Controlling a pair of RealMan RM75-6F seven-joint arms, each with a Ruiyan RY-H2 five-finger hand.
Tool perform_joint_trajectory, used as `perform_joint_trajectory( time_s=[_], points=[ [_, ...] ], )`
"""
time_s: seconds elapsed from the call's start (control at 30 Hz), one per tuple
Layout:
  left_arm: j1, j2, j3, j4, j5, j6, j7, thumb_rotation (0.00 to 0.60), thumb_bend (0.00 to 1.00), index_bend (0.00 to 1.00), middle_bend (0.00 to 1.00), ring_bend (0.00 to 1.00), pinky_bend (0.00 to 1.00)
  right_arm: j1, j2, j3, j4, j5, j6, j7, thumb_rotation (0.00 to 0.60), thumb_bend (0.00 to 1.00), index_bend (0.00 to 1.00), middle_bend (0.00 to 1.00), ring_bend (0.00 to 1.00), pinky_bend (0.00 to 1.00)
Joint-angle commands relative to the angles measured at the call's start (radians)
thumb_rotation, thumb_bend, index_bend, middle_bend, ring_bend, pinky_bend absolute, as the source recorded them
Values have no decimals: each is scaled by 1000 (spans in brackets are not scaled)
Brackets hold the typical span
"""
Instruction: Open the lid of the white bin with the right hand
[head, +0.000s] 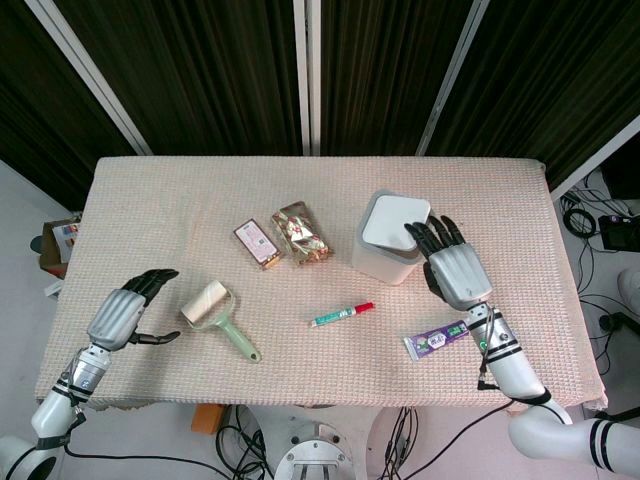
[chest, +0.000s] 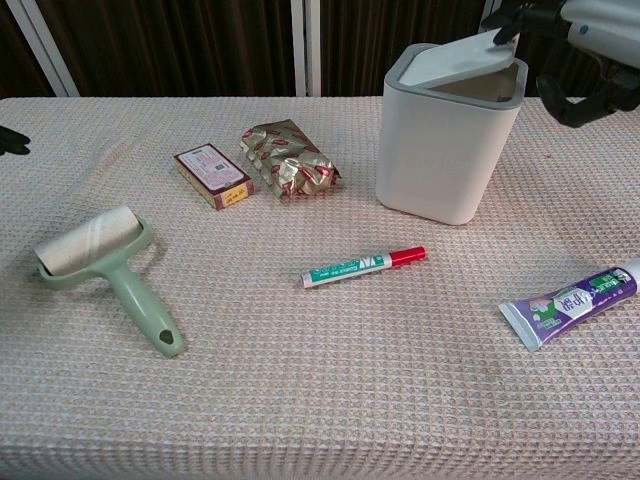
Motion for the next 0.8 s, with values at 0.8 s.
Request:
perform_joint_trajectory(
  time_s=[0.8],
  points=[
    [258, 72, 20, 26, -51, 302, 79, 424, 126, 112, 113, 108, 225, -516, -91, -260, 491, -195, 423, 533, 600, 389, 0, 0, 0, 0]
  ],
)
